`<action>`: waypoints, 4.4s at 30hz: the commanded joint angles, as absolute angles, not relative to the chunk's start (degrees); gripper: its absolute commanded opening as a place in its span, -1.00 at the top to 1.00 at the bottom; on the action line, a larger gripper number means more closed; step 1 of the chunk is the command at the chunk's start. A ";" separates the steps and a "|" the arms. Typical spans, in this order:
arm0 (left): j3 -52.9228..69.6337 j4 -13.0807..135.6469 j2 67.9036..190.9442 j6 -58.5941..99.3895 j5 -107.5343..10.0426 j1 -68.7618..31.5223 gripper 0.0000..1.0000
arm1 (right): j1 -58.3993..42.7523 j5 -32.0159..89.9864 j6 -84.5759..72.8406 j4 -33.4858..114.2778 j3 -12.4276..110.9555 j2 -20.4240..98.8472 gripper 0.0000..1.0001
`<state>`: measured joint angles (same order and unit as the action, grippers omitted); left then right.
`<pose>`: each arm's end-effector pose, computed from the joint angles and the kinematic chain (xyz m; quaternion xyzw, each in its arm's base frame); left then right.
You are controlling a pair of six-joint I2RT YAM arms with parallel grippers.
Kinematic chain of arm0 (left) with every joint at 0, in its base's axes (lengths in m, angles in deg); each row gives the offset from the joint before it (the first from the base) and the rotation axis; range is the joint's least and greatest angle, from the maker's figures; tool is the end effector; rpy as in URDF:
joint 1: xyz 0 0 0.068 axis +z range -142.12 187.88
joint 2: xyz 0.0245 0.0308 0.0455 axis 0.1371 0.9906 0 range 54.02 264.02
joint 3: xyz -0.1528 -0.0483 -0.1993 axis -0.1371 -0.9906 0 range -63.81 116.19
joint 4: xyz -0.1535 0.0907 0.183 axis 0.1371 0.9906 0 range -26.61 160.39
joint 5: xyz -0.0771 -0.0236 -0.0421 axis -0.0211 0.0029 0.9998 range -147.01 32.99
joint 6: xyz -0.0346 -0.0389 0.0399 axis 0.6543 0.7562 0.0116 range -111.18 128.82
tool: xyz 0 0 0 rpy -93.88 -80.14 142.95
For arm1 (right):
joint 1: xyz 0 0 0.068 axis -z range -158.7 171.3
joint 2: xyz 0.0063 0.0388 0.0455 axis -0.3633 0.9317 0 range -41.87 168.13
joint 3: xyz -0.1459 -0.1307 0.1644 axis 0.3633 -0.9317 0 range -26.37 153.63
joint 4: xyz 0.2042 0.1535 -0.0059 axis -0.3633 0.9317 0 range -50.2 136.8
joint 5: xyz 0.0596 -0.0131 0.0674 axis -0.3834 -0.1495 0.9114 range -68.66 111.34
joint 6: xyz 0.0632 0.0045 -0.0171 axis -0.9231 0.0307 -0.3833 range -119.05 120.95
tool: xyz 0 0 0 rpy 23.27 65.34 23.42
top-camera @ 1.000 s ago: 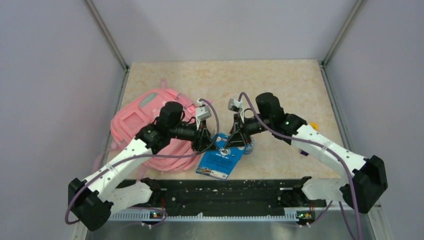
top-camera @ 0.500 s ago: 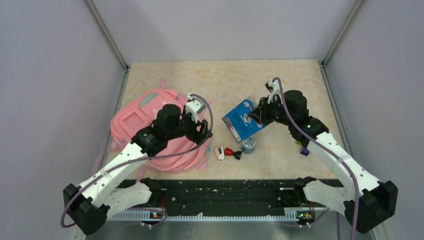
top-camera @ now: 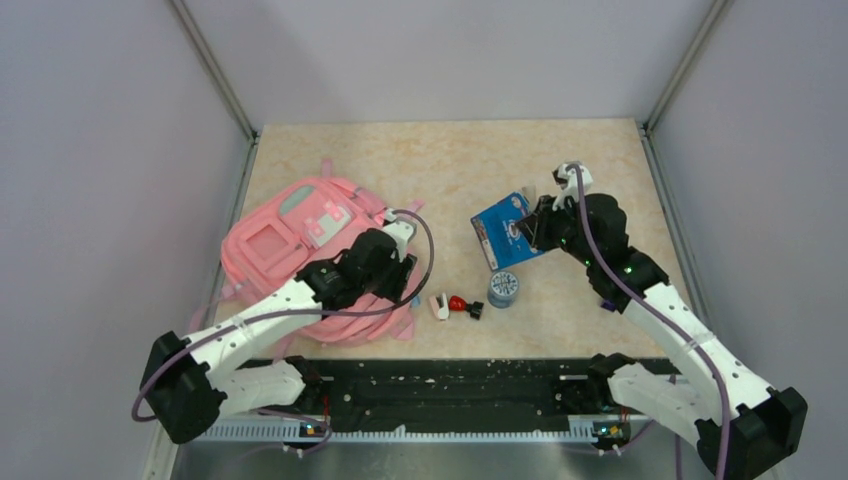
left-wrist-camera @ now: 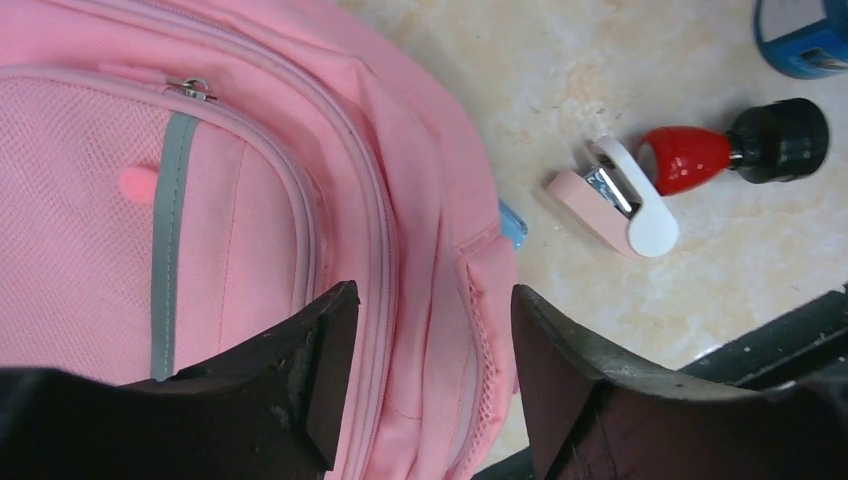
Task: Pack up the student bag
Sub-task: Place the book in the student bag.
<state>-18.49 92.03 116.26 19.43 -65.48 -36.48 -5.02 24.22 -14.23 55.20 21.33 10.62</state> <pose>0.1759 -0.1615 0.2302 0.2412 0.8916 -0.1134 0.3661 0.2056 0.1047 0.3055 -0.0939 0.8146 0.2219 0.5276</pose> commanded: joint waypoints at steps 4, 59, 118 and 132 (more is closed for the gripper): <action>-15.00 93.09 122.25 22.97 -71.20 -36.77 -0.20 | -4.80 26.00 -15.01 49.50 21.62 7.72 1.00; 7.20 104.06 126.76 9.76 -108.81 -39.86 1.00 | -5.01 42.13 -31.25 33.93 15.75 6.33 1.00; -9.41 77.93 109.21 10.31 -84.31 -35.75 1.00 | -35.80 5.62 -53.22 -9.20 58.33 92.36 0.56; -9.37 77.98 109.34 10.31 -84.72 -34.97 1.00 | -35.76 9.77 -40.03 -13.06 43.18 78.43 -0.54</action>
